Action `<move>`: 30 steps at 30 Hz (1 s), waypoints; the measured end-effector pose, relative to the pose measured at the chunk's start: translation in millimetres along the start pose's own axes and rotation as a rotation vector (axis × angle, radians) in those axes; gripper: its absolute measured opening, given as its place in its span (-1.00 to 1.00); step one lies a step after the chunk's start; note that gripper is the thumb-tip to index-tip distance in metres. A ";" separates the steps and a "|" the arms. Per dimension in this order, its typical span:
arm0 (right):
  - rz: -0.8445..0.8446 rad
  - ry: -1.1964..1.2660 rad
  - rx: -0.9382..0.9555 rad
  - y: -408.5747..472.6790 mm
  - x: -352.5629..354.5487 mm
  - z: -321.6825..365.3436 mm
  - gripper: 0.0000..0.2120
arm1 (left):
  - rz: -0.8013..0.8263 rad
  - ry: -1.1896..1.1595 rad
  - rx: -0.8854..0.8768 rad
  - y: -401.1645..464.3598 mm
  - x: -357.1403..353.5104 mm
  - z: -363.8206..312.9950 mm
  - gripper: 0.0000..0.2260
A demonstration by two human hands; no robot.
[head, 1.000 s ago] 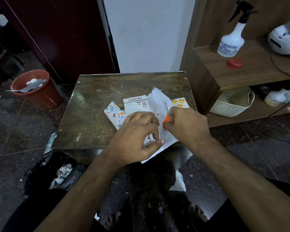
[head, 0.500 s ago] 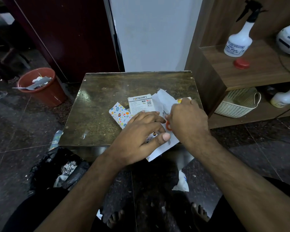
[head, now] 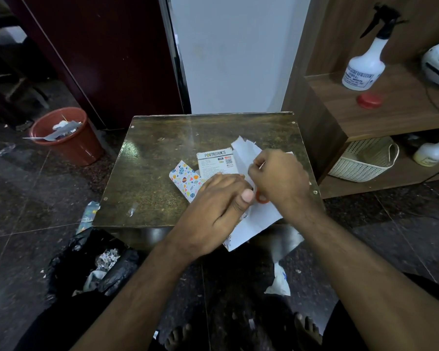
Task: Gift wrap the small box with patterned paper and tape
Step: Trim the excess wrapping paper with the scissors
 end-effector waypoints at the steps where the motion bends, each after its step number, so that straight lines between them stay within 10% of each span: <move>1: -0.034 0.117 -0.016 6.2 8.0 -2.3 -0.86 | -0.012 -0.034 0.015 -0.4 1.6 1.4 -0.43; 6: -0.284 0.522 -0.069 33.8 48.1 -26.7 -0.89 | -0.169 -0.199 0.227 7.6 16.5 21.1 -0.50; 14: -0.470 0.400 0.009 47.6 56.5 -25.6 -0.81 | -0.275 -0.073 0.261 32.2 12.6 24.4 -0.65; 24: 0.097 0.271 0.024 66.2 -36.0 -8.3 -0.26 | -0.232 -0.046 0.265 36.7 6.7 28.5 -0.73; 30: 0.139 0.277 0.071 67.1 -45.2 2.4 -0.29 | -0.219 -0.022 0.238 36.4 5.7 27.0 -0.72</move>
Point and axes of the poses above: each hand's wrist, its own y-axis towards the middle knuckle, its own x-axis out of the back of the hand, z = x × y, the point moved 10 cm from there along y, towards the middle knuckle, and after that the axes turned 4 degrees about -z, right-handed, at the moved point
